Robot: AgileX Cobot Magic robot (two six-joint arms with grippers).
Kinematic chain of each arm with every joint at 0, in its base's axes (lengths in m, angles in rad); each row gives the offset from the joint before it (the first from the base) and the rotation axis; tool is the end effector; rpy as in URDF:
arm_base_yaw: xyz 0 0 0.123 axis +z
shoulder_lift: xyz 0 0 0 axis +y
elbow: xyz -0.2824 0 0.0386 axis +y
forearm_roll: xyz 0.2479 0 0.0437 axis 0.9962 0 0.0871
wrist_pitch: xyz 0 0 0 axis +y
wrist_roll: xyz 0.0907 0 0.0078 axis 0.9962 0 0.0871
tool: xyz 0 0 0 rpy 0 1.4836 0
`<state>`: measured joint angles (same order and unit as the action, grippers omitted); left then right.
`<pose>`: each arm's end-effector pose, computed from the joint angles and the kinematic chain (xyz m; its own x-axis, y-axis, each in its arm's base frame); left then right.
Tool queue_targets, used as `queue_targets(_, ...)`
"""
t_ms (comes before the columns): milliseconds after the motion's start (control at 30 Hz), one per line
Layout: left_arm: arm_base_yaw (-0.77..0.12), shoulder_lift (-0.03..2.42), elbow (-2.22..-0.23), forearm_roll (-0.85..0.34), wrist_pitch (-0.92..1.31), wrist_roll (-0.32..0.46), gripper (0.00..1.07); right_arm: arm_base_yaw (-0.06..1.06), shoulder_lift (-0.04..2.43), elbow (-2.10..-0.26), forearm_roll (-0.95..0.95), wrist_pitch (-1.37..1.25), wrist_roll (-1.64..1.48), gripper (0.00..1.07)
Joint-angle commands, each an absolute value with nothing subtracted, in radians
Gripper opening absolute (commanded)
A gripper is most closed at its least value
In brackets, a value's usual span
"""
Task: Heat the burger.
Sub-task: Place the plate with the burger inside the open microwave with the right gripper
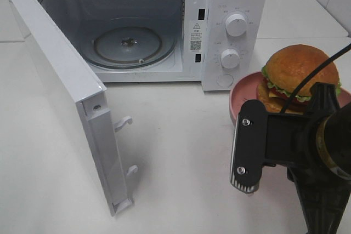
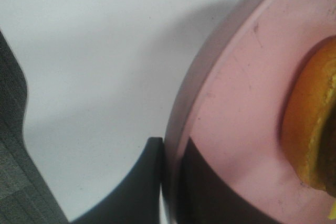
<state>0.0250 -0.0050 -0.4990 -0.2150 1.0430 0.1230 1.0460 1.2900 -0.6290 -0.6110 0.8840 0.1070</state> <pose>-0.0054 -0.0169 0.2798 -0.4253 0.0026 -0.9050 0.1478 0.9868 -0.0666 0.1344 0.1514 0.2076 -0.2433 -0.9676 -0.0678 -0.8437 0.2456 -0.4773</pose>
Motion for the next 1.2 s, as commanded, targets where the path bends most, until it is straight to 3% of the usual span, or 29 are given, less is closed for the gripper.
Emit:
queue_targets(33,0.025,-0.026,-0.497,-0.216,1.035,0.123,1.03,1.05,1.281,-0.629,-0.678,0.85,0.0,0.01)
queue_targets(1200,0.025,-0.026,-0.497,-0.216,1.035,0.123,1.03,1.05,1.281,-0.629,-0.73,0.618,-0.433,0.01)
